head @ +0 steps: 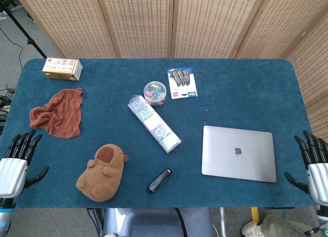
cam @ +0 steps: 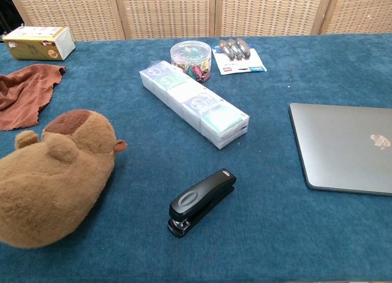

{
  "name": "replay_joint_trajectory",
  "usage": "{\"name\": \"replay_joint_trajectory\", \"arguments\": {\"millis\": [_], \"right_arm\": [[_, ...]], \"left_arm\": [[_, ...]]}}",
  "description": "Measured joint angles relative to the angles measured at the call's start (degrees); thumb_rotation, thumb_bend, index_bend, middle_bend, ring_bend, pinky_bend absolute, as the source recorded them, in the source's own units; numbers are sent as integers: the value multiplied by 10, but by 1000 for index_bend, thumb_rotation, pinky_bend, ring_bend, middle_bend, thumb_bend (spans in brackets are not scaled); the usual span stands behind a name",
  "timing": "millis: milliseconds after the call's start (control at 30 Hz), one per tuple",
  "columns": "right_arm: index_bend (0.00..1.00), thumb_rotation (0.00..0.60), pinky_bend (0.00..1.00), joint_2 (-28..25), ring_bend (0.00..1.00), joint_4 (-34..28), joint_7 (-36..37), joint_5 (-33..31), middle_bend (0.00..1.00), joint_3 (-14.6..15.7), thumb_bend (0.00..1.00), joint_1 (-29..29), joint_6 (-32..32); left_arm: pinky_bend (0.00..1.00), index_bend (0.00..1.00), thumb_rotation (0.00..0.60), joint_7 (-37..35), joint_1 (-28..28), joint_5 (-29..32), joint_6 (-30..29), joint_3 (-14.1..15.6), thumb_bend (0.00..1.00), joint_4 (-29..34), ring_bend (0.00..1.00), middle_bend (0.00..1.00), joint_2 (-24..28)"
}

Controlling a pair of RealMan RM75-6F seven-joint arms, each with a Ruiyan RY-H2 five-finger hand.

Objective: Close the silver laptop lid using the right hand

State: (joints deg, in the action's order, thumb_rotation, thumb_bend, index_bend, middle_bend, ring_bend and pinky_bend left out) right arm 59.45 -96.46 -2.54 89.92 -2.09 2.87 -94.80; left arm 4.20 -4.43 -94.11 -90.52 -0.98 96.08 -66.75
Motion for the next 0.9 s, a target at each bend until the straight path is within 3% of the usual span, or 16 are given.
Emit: {"name": "replay_joint_trajectory", "arguments": {"millis": [900], "right_arm": [[16, 600, 61, 23, 0, 60, 37, -60, 0, -12, 183, -30, 23]], "left_arm": [[0, 95, 600, -1, -16, -9, 13, -1, 246, -11, 0, 0, -21]]}}
